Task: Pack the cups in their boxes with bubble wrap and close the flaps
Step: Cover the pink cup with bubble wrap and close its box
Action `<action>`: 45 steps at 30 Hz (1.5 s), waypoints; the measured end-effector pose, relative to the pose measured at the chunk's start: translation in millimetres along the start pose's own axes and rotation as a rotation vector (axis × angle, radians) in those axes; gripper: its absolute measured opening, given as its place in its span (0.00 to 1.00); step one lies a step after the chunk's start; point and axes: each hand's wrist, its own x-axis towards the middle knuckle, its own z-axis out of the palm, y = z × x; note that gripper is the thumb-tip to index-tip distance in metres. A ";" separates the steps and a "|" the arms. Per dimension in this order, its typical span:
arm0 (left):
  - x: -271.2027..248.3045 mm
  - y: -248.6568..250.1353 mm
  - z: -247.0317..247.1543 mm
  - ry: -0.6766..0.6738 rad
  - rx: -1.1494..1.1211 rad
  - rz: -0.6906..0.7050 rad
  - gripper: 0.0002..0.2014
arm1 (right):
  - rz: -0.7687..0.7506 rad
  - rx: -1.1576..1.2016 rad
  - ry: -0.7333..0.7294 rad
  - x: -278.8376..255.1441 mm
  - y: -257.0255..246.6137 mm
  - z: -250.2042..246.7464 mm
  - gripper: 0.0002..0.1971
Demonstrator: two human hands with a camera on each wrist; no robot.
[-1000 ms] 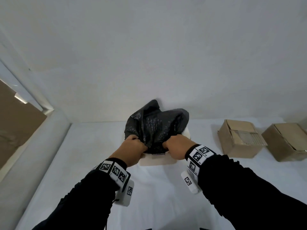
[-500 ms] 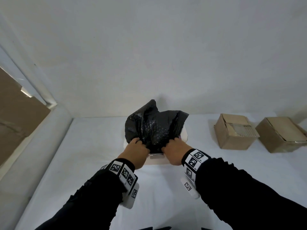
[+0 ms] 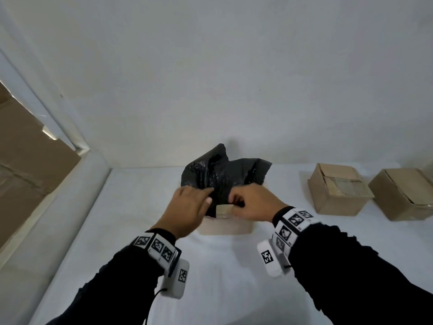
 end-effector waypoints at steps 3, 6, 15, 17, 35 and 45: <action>12.8 -17.1 -5.0 0.248 -0.053 -0.223 0.24 | 0.171 0.034 0.559 13.5 13.2 -14.8 0.08; 29.7 -30.1 4.5 0.102 -0.148 -0.577 0.34 | 0.624 0.110 0.356 35.0 38.2 -22.0 0.27; 58.2 -40.5 27.1 0.341 -0.533 -0.715 0.19 | 0.436 -0.028 0.480 54.5 40.0 -18.0 0.22; 55.3 -41.8 31.8 0.428 -0.356 -0.564 0.15 | 0.226 -0.179 0.622 53.2 36.4 -10.3 0.23; 66.8 -21.9 49.6 -0.145 0.341 -0.062 0.15 | 0.080 -0.516 0.217 71.3 43.9 34.7 0.27; 78.4 -16.9 50.9 -0.327 0.315 -0.166 0.33 | 0.009 -0.650 0.197 77.5 36.5 42.3 0.18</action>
